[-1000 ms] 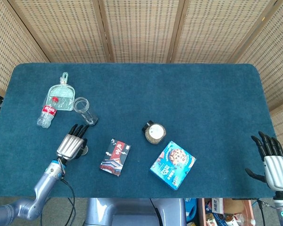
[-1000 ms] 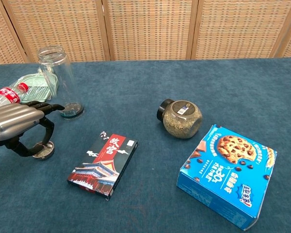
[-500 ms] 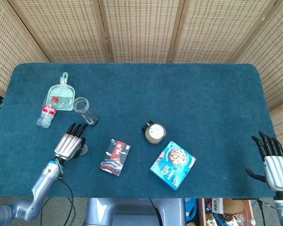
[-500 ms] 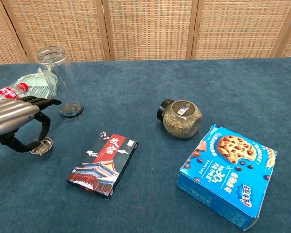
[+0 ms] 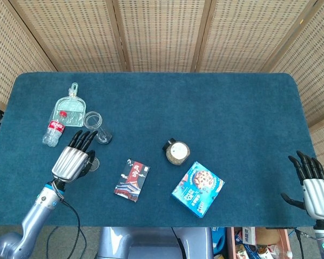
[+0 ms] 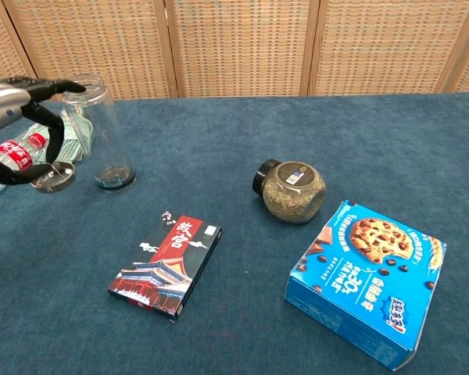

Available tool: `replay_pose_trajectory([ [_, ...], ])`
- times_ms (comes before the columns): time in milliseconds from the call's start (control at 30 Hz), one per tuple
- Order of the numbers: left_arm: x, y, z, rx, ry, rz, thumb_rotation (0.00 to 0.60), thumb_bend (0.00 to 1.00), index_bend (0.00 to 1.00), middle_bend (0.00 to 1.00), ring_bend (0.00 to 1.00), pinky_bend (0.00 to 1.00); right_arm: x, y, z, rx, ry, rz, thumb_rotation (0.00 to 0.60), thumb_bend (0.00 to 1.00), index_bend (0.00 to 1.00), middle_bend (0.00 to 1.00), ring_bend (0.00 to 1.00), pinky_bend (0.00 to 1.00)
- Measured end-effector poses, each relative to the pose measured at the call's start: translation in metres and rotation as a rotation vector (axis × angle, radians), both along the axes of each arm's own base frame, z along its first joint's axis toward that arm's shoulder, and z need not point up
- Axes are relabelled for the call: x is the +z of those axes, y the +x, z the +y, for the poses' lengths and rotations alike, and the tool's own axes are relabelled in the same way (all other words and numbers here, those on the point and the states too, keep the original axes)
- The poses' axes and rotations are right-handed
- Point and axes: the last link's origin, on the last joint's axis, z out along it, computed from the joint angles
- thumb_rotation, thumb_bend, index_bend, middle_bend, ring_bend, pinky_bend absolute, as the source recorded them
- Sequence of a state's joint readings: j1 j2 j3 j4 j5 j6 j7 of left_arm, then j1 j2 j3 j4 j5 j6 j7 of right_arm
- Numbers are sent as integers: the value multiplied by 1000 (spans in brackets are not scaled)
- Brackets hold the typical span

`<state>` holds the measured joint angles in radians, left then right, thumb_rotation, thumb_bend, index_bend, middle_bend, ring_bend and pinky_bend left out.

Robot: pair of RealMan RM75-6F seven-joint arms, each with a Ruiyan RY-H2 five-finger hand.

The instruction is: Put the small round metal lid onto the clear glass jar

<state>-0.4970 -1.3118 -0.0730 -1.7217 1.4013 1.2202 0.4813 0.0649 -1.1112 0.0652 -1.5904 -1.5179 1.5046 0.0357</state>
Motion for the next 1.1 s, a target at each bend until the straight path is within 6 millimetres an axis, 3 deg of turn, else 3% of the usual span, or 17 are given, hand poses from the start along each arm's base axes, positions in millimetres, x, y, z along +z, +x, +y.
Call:
replay_pose_trajectory([
  [233, 44, 31, -2, -48, 41, -34, 600, 416, 603, 0, 0, 0, 0, 1, 0, -1, 2, -2, 600, 49, 119, 0, 0, 0],
  [400, 71, 47, 9, -46, 72, -13, 600, 416, 603, 0, 0, 0, -1, 0, 0, -4, 9, -4, 600, 49, 119, 0, 0, 0],
  [767, 94, 58, 48, 51, 85, 36, 600, 416, 603, 0, 0, 0, -2, -2, -2, -15, 17, -8, 600, 49, 119, 0, 0, 0],
  [1100, 95, 51, 89, 127, 115, 46, 600, 416, 604, 0, 0, 0, -2, -9, -6, -46, 25, -18, 600, 49, 119, 0, 0, 0],
])
